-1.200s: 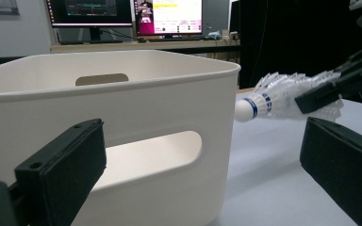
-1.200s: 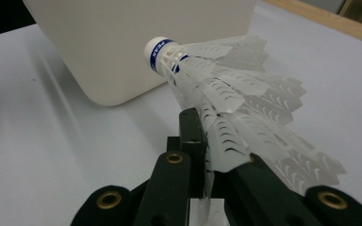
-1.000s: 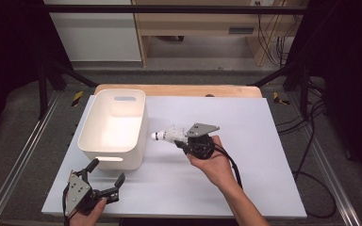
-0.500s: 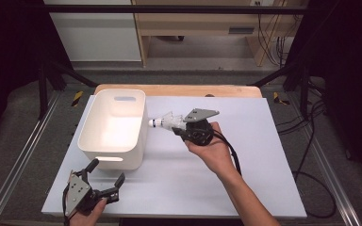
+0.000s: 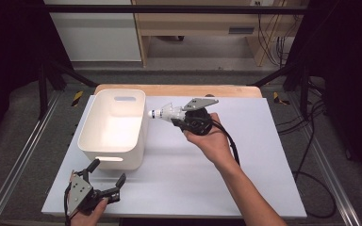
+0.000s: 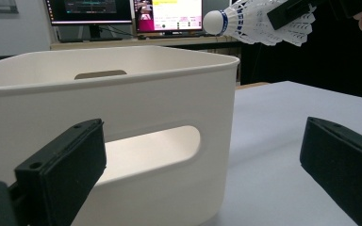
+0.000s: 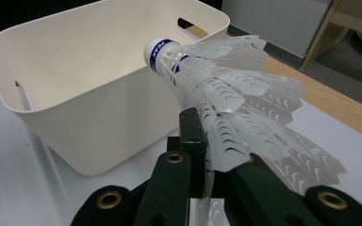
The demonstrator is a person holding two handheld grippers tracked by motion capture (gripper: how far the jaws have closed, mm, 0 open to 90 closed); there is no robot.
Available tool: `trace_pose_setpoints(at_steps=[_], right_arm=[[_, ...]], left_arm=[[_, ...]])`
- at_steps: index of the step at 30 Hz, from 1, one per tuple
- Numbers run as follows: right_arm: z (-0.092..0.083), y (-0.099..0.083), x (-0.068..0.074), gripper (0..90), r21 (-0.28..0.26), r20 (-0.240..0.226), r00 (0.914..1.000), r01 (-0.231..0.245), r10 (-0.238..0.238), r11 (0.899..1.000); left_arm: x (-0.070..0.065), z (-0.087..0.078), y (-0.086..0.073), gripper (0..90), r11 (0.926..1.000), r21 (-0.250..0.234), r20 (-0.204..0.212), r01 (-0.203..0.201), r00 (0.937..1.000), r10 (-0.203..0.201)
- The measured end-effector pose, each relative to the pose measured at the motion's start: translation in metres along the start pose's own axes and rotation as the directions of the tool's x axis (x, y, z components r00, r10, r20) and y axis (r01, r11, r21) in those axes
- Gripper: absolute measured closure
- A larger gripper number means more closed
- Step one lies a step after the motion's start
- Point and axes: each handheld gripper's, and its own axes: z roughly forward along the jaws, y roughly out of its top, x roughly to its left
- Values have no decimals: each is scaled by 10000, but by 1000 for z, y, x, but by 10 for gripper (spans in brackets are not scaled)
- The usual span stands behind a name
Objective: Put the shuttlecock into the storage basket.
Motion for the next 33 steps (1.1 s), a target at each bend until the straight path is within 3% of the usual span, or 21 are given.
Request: trace_pose_setpoints(at_steps=[13, 25, 33], right_arm=[[7, 13, -9, 894, -17, -112, 9991, -401, 401, 9992], [19, 32, 2, 894, -16, -284, 9995, -154, 153, 9999], [28, 41, 5, 893, -29, -407, 9987, -293, 292, 9996]], left_arm=[[1, 0, 0, 10, 10000, 6, -16, -18, 10000, 18], [0, -1, 1, 10, 10000, -23, -16, -8, 10000, 8], [1, -1, 1, 10, 10000, -19, -45, -30, 10000, 30]])
